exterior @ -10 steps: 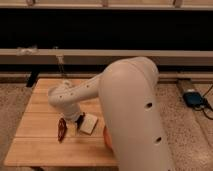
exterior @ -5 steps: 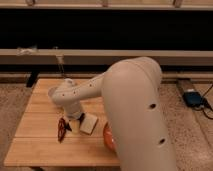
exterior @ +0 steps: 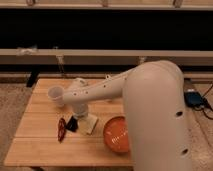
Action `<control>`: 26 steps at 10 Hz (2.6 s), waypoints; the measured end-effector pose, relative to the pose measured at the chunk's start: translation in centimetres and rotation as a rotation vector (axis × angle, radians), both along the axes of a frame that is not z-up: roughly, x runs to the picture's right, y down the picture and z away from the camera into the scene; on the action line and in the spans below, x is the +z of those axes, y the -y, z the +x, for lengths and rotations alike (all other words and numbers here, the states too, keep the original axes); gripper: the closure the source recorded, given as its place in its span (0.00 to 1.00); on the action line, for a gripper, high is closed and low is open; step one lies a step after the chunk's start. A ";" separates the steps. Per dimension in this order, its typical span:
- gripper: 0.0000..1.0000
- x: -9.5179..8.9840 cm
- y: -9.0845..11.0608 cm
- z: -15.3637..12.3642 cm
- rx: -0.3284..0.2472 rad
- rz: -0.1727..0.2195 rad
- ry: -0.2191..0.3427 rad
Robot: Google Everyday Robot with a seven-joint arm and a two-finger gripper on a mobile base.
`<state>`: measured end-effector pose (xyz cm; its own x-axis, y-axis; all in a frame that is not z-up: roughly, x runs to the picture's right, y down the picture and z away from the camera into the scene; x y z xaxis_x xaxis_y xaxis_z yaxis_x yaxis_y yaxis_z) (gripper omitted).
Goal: Place the white sponge in the ceramic cup
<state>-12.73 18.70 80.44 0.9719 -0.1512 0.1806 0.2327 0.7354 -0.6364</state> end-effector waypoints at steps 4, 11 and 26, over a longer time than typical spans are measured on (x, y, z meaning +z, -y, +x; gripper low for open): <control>0.20 1.1 -1.7 0.4 -0.077 -0.011 0.061; 0.25 2.6 -2.4 3.2 -0.095 0.004 0.017; 1.00 -0.9 3.6 -0.1 0.046 0.079 -0.054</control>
<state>-12.86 15.07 79.50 0.9861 -0.1175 0.1173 0.1642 0.7931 -0.5866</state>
